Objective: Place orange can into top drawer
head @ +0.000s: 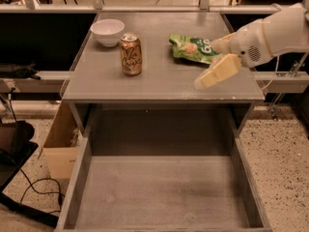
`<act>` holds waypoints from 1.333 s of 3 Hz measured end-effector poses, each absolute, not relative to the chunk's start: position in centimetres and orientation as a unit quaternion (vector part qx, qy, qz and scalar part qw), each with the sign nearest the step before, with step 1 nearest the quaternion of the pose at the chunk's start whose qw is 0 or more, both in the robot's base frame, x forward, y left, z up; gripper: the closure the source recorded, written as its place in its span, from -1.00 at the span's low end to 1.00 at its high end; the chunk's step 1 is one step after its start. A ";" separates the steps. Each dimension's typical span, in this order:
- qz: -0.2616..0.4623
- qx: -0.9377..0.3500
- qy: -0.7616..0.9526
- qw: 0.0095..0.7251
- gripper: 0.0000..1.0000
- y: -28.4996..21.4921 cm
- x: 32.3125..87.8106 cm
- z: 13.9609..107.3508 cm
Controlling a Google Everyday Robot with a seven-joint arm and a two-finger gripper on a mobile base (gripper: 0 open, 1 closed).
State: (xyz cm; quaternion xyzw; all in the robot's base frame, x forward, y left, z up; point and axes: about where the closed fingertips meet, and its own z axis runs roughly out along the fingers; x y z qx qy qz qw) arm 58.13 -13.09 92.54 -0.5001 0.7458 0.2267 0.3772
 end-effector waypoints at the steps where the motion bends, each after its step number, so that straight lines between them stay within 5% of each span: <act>1: 0.284 -0.492 0.692 0.446 -1.00 -8.0 62.0 91.5; 4: 0.305 -0.481 0.665 0.482 -1.00 -4.9 65.9 90.6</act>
Offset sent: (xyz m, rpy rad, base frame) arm 0.0301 0.0378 -0.0075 0.1411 -0.0630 0.0396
